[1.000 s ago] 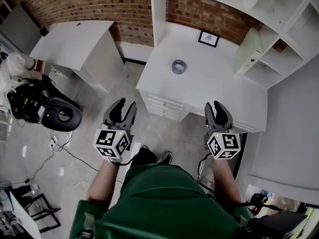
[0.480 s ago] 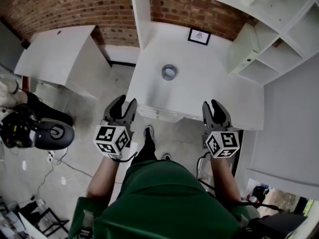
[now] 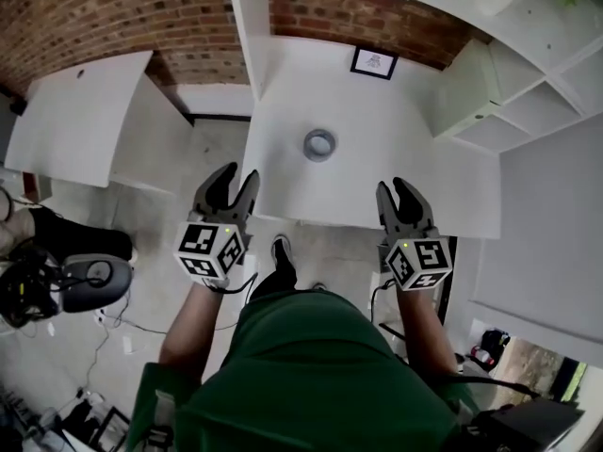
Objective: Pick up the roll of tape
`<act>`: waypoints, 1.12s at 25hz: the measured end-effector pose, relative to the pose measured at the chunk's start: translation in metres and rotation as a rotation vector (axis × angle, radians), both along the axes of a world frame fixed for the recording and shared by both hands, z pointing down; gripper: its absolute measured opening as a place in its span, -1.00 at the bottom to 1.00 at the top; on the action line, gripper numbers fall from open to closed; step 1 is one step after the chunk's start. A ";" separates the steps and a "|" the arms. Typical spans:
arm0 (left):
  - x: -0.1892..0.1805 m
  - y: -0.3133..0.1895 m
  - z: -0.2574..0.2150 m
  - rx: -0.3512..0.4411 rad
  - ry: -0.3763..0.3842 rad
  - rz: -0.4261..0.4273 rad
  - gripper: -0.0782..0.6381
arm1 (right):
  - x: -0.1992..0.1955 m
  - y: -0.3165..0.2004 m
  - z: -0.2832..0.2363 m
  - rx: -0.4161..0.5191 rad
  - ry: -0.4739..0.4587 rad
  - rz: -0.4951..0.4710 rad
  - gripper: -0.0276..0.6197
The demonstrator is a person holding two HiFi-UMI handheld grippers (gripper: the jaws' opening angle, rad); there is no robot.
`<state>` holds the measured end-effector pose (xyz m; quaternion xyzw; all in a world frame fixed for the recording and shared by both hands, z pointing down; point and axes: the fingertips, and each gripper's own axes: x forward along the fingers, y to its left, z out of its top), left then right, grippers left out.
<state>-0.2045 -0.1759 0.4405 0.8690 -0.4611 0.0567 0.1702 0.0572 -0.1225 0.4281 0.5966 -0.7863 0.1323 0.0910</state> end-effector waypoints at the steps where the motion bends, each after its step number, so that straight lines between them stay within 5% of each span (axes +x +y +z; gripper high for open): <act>1: 0.003 -0.009 0.002 -0.002 -0.004 0.019 -0.27 | 0.001 -0.007 0.000 -0.006 0.003 0.011 -0.48; 10: 0.067 -0.051 0.040 0.018 -0.111 0.262 -0.27 | 0.033 -0.026 0.015 -0.042 0.016 0.121 -0.48; 16: 0.130 -0.068 0.084 -0.061 -0.212 0.416 -0.27 | 0.079 -0.029 0.034 -0.081 -0.028 0.195 -0.49; 28: 0.212 -0.086 0.172 -0.203 -0.533 0.515 -0.27 | 0.174 -0.043 0.057 -0.099 -0.129 0.236 -0.51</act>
